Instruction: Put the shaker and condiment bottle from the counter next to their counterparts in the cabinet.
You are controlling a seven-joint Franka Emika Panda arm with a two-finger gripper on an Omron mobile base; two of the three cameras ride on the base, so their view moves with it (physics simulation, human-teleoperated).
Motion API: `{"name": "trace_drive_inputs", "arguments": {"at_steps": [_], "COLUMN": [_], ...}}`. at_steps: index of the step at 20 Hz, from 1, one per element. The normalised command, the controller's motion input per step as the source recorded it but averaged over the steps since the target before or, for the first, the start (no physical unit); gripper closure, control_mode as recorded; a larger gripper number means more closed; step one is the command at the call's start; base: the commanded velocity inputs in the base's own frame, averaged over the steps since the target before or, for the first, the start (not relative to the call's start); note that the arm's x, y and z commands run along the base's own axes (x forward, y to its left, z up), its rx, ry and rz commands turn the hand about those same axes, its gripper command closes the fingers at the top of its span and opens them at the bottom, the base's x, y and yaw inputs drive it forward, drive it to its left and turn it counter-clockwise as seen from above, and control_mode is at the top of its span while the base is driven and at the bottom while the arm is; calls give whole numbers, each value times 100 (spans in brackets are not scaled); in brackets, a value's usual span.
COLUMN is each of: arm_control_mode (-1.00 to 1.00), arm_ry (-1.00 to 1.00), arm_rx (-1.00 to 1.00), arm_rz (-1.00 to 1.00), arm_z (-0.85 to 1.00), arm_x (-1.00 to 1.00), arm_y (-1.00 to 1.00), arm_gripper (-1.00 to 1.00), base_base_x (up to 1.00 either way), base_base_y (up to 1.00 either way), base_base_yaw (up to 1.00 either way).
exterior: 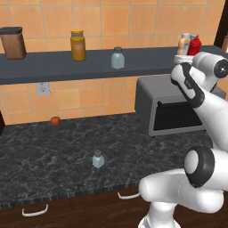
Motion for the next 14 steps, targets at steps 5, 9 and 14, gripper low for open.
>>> {"name": "trace_drive_inputs", "arguments": {"at_steps": [5, 9, 14], "arm_control_mode": [-100, -100, -100], "arm_ry": [0, 0, 0], "arm_rx": [0, 0, 0], "arm_rz": [0, 0, 0], "arm_z": [-4, -4, -3], "arm_x": [18, 15, 1], "arm_y": [-5, -5, -7], "arm_gripper": [100, 100, -100], "base_base_x": [0, 0, 0], "base_base_y": [0, 0, 0], "base_base_yaw": [0, 0, 0]}}
